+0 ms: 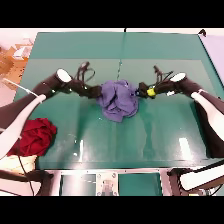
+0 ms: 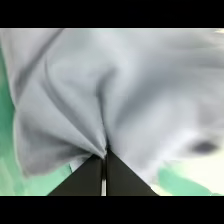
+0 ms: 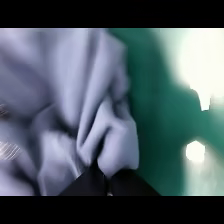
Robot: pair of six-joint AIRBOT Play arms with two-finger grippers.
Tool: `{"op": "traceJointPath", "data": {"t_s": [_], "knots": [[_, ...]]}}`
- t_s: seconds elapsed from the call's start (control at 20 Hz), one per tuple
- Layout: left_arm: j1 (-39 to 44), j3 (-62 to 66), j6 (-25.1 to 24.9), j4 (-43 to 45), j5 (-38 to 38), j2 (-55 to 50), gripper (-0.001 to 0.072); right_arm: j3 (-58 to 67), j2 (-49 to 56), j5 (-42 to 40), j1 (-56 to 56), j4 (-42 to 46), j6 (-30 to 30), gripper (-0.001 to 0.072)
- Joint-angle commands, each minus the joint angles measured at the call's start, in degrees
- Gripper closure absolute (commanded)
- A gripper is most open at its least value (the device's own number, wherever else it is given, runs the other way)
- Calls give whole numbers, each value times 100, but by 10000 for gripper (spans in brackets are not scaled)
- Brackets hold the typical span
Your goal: Fold the shirts.
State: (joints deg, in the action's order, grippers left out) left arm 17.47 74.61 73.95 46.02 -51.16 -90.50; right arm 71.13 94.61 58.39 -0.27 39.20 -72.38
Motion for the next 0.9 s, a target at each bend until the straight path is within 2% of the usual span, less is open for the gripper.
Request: {"op": "traceJointPath", "data": {"t_s": [0.0,0.15,0.4,0.55,0.7,0.85], "knots": [[-164,791,155,446,-389,704,691,533,-804,595,-494,52,46,697],[-258,1639,483,887,-570,1576,690,1207,-1801,1021,-951,52,46,697],[-258,2975,555,2225,-636,2944,690,2184,-3624,1368,-1432,391,13,697],[-258,3211,555,2769,-914,3560,690,2240,-4629,1353,-1467,940,-391,697],[-258,3213,553,2822,-1025,3974,689,2240,-5359,901,-1467,1419,-702,697],[-258,3228,529,3001,-1119,4011,689,2208,-5449,708,-1467,1596,-866,697]]}}
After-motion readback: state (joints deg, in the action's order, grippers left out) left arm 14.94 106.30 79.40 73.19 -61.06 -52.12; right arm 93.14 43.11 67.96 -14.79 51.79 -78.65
